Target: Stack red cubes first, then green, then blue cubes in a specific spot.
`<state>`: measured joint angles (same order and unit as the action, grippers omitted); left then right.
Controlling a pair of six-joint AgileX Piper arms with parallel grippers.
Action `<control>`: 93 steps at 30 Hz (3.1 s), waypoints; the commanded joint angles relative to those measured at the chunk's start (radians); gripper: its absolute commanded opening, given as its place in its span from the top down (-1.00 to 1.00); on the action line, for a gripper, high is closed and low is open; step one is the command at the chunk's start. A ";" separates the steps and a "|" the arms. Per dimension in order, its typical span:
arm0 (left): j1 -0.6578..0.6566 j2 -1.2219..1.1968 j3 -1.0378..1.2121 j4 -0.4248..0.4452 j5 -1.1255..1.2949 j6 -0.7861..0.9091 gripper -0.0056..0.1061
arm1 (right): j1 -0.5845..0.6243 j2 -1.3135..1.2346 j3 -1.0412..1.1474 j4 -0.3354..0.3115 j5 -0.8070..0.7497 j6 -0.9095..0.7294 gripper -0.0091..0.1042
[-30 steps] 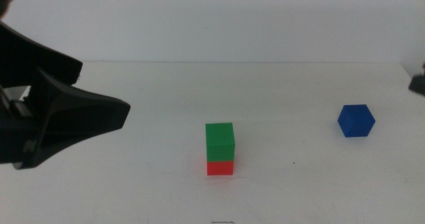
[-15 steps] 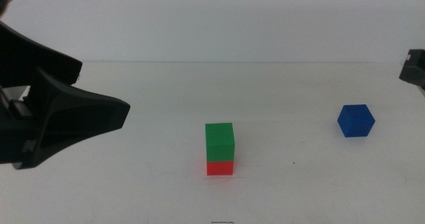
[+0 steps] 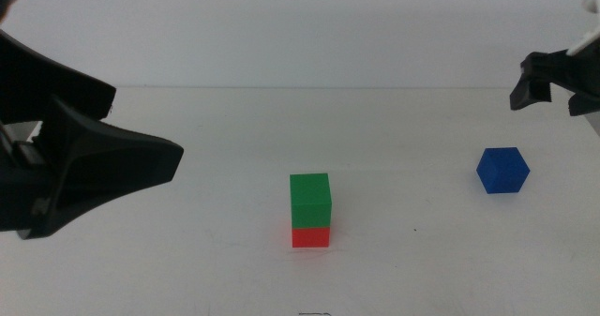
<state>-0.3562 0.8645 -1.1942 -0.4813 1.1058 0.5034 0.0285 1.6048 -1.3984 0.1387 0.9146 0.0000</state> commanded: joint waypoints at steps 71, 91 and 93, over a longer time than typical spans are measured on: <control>-0.001 -0.004 -0.020 -0.036 -0.055 -0.002 -0.71 | 0.694 0.269 -0.498 -0.309 0.384 0.680 0.86; -0.001 -0.004 -0.020 -0.036 -0.055 -0.003 -0.71 | 0.714 0.275 -0.499 -0.261 0.385 0.546 0.86; -0.001 -0.004 -0.020 -0.036 -0.055 -0.003 -0.71 | 0.724 0.280 -0.499 -0.265 0.385 0.561 0.86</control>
<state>-0.3562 0.8645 -1.1942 -0.4813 1.1058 0.5034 0.7420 1.9379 -1.8614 -0.0991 1.2410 0.5607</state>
